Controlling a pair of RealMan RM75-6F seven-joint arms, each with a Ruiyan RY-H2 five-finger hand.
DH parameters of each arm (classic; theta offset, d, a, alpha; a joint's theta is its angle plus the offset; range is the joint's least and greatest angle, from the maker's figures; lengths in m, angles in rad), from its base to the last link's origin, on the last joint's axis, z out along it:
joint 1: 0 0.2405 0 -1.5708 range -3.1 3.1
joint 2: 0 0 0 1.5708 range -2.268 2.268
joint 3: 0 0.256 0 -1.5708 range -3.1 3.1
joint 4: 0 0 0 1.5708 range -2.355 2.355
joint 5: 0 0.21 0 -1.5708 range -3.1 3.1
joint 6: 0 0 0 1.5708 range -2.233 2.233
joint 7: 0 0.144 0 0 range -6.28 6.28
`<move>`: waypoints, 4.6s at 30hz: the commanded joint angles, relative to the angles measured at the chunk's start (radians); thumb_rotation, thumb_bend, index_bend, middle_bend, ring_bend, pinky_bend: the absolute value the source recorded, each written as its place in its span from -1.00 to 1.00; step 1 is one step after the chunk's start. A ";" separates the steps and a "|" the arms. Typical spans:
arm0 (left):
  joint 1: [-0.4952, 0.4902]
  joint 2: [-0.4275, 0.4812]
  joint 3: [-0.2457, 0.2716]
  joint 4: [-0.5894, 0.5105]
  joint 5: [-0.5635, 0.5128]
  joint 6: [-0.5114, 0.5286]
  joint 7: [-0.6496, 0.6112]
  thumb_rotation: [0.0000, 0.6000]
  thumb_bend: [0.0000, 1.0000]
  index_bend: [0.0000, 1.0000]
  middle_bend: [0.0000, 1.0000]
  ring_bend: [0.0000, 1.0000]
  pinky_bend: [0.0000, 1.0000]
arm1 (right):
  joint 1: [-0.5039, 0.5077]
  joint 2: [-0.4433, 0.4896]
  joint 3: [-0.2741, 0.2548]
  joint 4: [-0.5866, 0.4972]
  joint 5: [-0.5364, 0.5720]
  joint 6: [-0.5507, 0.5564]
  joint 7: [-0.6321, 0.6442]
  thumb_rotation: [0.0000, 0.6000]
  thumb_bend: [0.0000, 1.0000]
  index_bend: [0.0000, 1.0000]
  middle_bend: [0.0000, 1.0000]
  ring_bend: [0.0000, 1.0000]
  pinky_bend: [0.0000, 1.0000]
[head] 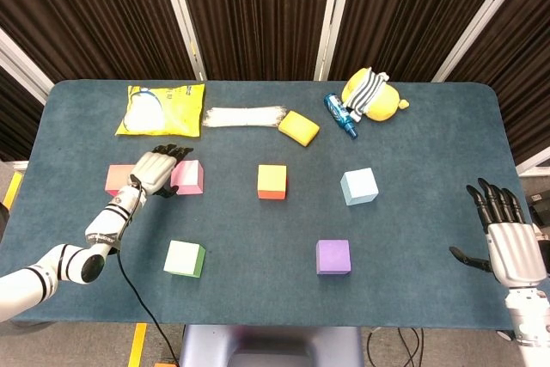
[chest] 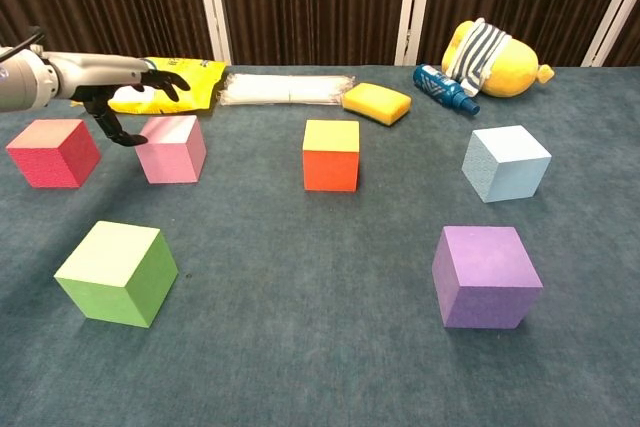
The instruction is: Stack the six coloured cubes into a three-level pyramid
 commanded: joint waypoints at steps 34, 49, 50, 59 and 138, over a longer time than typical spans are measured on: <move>-0.170 -0.177 -0.011 0.085 0.078 -0.009 0.055 1.00 -0.23 -0.61 -0.30 -0.45 -0.63 | -0.033 0.003 -0.014 0.005 0.004 0.034 0.019 1.00 -1.00 -1.00 -1.00 -1.00 -1.00; -0.247 -0.265 -0.016 0.153 -0.045 -0.049 0.155 1.00 -0.23 -0.64 -0.31 -0.45 -0.64 | -0.047 0.008 -0.012 0.020 0.018 0.038 0.039 1.00 -1.00 -1.00 -1.00 -1.00 -1.00; -0.251 -0.268 -0.017 0.155 -0.052 -0.051 0.157 1.00 -0.23 -0.65 -0.32 -0.45 -0.64 | -0.046 0.008 -0.012 0.020 0.019 0.036 0.039 1.00 -1.00 -1.00 -1.00 -1.00 -1.00; -0.281 -0.289 -0.006 0.190 -0.141 -0.061 0.212 1.00 -0.23 -0.68 -0.33 -0.46 -0.66 | -0.044 0.007 -0.008 0.032 0.027 0.028 0.051 1.00 -1.00 -1.00 -1.00 -1.00 -1.00; 0.060 0.205 0.114 -0.431 0.025 0.455 0.092 1.00 -0.25 -1.00 -1.00 -1.00 -0.82 | 0.559 -0.234 0.123 0.384 0.195 -0.766 0.045 1.00 -0.80 -0.69 -0.76 -0.95 -0.62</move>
